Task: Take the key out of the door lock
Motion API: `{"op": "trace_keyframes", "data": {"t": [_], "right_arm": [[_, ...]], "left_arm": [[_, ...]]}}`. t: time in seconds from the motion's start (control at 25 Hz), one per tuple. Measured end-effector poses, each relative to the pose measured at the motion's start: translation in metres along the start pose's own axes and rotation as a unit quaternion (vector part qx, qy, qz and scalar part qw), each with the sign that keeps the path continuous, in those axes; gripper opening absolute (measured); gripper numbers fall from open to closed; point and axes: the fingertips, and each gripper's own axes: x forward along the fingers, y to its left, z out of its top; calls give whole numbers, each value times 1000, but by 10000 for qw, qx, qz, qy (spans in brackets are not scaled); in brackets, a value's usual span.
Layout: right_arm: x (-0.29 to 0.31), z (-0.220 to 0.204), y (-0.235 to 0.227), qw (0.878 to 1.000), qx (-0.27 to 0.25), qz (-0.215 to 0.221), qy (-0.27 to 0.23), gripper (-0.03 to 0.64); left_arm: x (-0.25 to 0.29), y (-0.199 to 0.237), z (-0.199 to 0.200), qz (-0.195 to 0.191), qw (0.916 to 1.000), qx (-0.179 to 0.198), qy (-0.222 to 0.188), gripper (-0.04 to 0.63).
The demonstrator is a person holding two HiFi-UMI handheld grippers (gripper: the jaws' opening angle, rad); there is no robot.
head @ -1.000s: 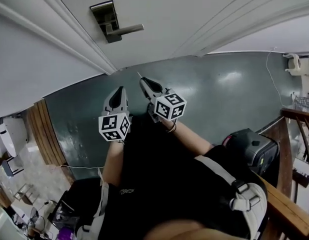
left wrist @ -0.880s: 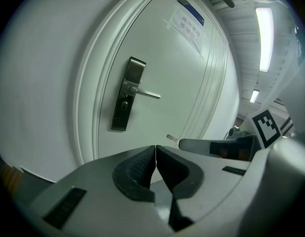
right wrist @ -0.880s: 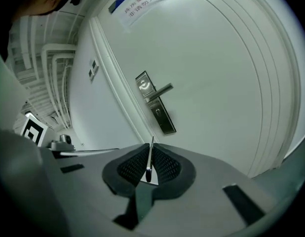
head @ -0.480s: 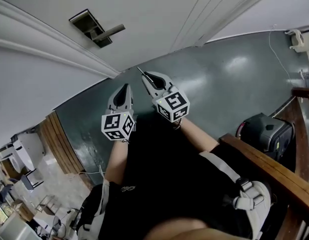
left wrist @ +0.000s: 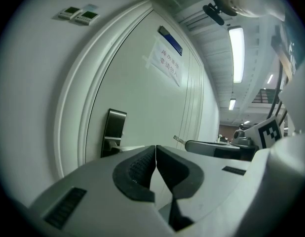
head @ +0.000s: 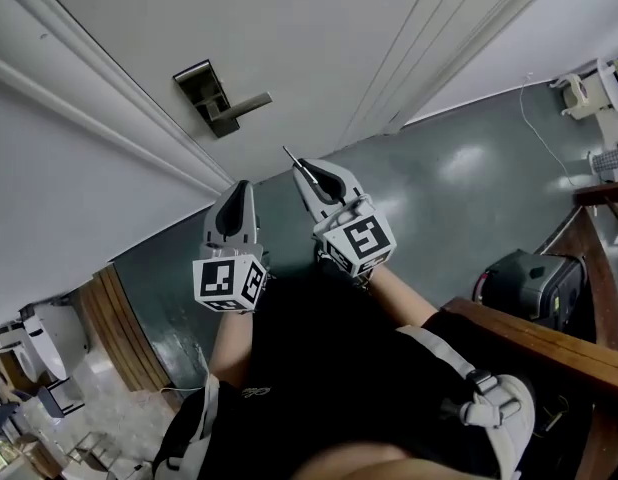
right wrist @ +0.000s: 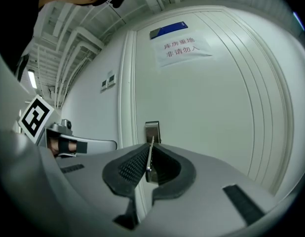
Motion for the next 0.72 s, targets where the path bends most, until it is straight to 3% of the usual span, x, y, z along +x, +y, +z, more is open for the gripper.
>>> {"op": "trace_keyframes", "data": {"t": [0.36, 0.72], "right_arm": [[10, 55, 2, 9977, -324, -160, -573, 32], [11, 72, 1, 9959, -451, -233, -742, 32]], "left_arm": [[-4, 8, 61, -59, 9976, 366, -590, 25], [-9, 12, 80, 49, 9961, 532, -706, 25]]}}
